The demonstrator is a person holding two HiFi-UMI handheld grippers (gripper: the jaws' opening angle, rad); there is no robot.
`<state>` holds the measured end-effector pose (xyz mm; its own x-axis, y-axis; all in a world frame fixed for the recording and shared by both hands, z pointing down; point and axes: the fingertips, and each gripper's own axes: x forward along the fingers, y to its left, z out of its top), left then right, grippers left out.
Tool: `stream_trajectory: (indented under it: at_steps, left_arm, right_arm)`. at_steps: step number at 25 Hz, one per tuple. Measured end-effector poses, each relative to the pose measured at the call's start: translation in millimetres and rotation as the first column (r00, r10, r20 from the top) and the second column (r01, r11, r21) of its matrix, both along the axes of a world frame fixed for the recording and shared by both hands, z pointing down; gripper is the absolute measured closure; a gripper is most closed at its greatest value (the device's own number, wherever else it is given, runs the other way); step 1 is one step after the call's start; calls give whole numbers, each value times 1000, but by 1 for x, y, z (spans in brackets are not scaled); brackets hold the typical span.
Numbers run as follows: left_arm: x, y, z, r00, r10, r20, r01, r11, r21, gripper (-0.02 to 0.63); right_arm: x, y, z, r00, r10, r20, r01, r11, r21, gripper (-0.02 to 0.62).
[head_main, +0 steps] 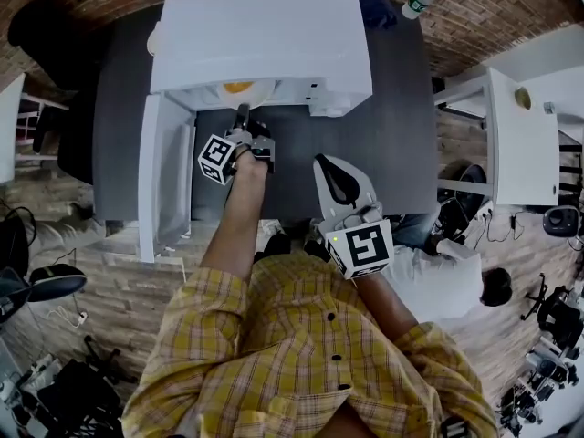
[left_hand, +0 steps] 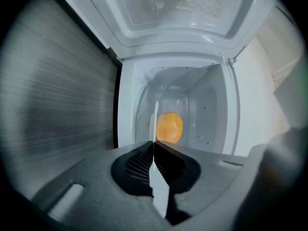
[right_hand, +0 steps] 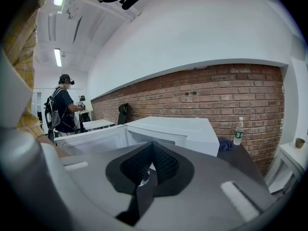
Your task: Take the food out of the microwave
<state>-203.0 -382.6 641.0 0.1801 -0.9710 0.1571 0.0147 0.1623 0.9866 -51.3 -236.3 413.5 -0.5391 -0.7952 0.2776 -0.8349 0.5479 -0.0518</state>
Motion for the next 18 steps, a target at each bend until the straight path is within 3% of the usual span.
stream_trajectory:
  at_steps: [10, 18]
  left_arm:
    - [-9, 30, -27, 998, -59, -15, 59, 998, 5, 601]
    - [-5, 65, -49, 997, -78, -24, 78, 997, -7, 601]
  right_arm:
    - [9, 9, -7, 999, 17, 39, -18, 1000, 17, 591]
    - [6, 22, -13, 999, -30, 44, 29, 999, 34, 591]
